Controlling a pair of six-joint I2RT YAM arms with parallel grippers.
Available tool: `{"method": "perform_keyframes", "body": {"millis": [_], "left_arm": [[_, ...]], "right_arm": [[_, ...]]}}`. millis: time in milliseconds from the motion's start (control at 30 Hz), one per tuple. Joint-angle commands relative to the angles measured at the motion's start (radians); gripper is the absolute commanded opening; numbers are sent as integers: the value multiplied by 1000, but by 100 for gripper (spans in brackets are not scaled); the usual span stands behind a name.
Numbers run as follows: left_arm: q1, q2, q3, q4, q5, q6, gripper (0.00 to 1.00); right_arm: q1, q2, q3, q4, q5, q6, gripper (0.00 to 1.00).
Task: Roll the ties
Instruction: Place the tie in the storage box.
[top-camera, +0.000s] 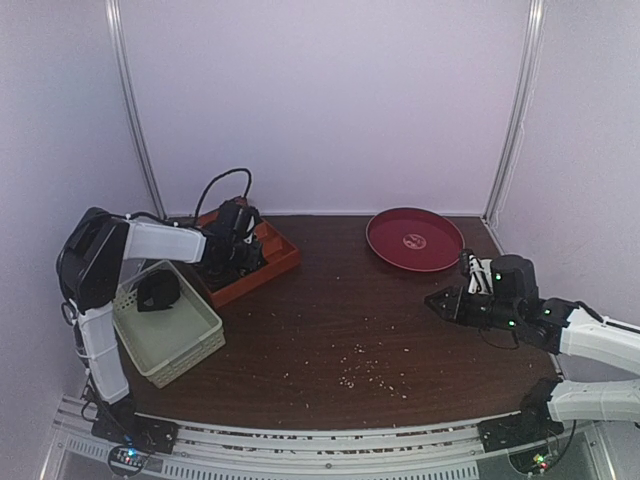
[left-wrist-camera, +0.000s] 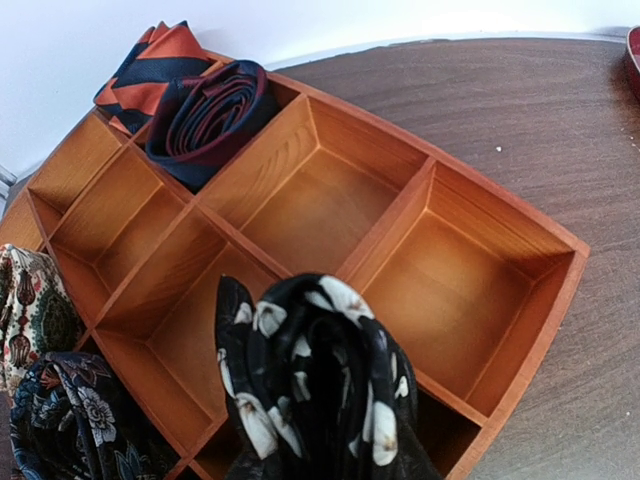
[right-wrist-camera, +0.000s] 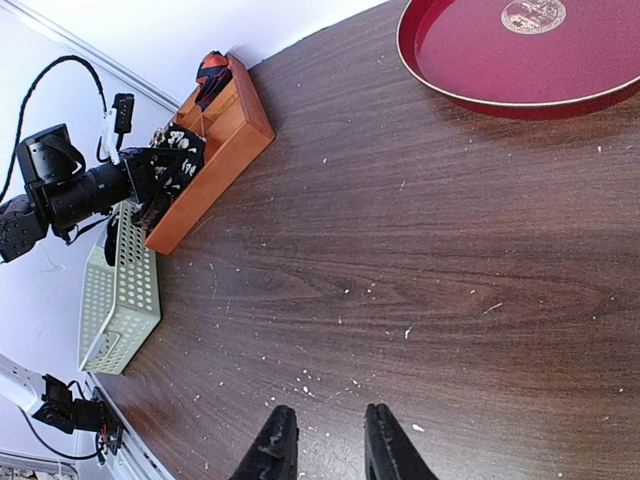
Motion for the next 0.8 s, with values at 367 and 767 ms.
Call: {"method": "perform_keyframes", "body": {"millis": [367,767], "left_arm": [[11,-10,-59,-8,42,-91,22],[11,-16,-31,-147,-2,-136,22]], "right_arm": [[7,16,58,-35,24,-24,26],[14,6,26,-23,27,-18,26]]}}
